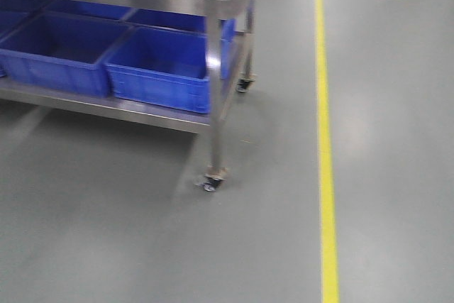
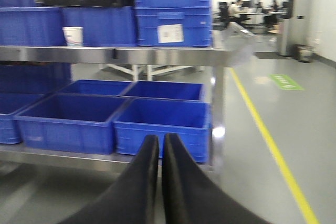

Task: Pour parts from conveyor to right shelf
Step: 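Turn into the aisle between blue-bin shelves and drive forward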

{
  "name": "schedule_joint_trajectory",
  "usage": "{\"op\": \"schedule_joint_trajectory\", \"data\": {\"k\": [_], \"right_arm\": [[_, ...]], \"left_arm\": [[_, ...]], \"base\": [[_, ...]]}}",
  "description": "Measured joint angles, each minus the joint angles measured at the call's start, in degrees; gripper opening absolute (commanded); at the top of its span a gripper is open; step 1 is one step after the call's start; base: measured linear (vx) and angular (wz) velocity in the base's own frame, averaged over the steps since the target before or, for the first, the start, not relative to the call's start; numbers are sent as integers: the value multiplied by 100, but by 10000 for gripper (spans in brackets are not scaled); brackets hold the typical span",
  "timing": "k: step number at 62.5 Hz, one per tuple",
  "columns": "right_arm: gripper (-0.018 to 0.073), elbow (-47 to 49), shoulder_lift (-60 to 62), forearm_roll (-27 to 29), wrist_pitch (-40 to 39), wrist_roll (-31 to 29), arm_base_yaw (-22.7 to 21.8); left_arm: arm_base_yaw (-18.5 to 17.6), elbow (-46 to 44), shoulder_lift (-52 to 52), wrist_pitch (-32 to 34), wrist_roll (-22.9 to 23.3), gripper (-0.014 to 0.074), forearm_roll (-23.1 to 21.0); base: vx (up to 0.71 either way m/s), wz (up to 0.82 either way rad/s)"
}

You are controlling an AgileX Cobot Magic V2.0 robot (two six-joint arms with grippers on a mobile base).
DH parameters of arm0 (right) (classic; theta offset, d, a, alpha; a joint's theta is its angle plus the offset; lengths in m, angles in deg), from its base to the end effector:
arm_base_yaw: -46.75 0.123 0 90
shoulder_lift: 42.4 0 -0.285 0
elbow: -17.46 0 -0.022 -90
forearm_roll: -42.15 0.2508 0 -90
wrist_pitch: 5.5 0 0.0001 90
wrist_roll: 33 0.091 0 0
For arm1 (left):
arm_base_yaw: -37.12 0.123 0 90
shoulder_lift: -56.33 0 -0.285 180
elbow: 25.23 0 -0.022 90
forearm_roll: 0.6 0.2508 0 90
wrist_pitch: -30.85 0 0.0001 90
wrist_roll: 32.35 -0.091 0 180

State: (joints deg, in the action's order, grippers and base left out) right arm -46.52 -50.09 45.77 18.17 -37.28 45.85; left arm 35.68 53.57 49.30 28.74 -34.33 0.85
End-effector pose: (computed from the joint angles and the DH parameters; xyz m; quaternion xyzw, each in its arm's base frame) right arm 0.0393 0.0017 0.2524 -0.0090 0.7390 -0.0016 0.6737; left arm 0.0566 -0.0013 0.2012 0.0292 0.6937 0.0128 0.7196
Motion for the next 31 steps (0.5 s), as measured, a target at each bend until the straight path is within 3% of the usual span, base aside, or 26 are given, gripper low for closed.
{"op": "schedule_joint_trajectory", "data": {"k": [11,31], "right_arm": [[-5,0,0,0,0,0,0],[-5,0,0,0,0,0,0]], "left_arm": [[0,0,0,0,0,-6,0],[0,0,0,0,0,-6,0]], "base": [[41,81],[31,103]]}}
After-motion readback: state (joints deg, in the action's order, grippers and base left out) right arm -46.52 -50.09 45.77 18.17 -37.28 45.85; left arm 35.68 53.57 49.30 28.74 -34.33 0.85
